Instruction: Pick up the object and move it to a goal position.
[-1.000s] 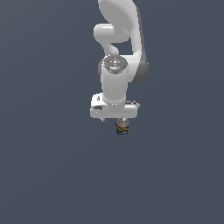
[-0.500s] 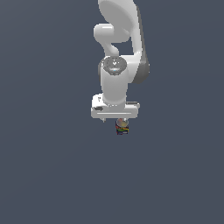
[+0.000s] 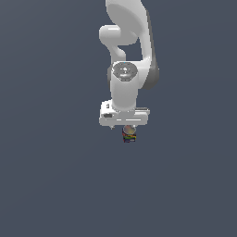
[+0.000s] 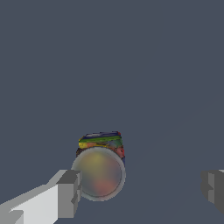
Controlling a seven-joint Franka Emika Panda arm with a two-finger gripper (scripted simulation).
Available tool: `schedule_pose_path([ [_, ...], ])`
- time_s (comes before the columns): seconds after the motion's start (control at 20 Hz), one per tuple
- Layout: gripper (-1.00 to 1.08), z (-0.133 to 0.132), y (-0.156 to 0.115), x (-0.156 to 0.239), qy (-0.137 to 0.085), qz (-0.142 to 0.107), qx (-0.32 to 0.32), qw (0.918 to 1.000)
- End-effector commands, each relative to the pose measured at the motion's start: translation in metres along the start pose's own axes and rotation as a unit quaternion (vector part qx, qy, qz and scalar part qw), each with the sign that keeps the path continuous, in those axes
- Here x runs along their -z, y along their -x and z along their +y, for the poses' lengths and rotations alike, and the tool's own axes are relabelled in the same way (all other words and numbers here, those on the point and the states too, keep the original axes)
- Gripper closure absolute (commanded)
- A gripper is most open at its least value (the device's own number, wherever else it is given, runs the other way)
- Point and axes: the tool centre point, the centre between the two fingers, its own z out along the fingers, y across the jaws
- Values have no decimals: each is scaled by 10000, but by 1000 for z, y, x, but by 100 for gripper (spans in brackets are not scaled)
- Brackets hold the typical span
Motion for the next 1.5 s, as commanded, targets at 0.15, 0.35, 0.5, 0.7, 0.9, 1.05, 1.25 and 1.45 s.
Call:
schedule_pose_path([
  [0.15,-92,-18,12,-19,37,57,163,9998],
  [0.35,-92,-29,21,-31,56,98,271,9996],
  [0.5,-92,-34,26,-36,63,116,322,9994],
  [0.7,-92,-37,28,-39,66,125,345,9993],
  [0.9,-92,-36,27,-41,65,118,341,9993],
  [1.05,-92,-36,27,-51,65,118,341,9993],
  [1.25,-92,-36,28,-71,65,120,344,9993],
  [1.45,-92,-36,28,-85,65,123,346,9993],
])
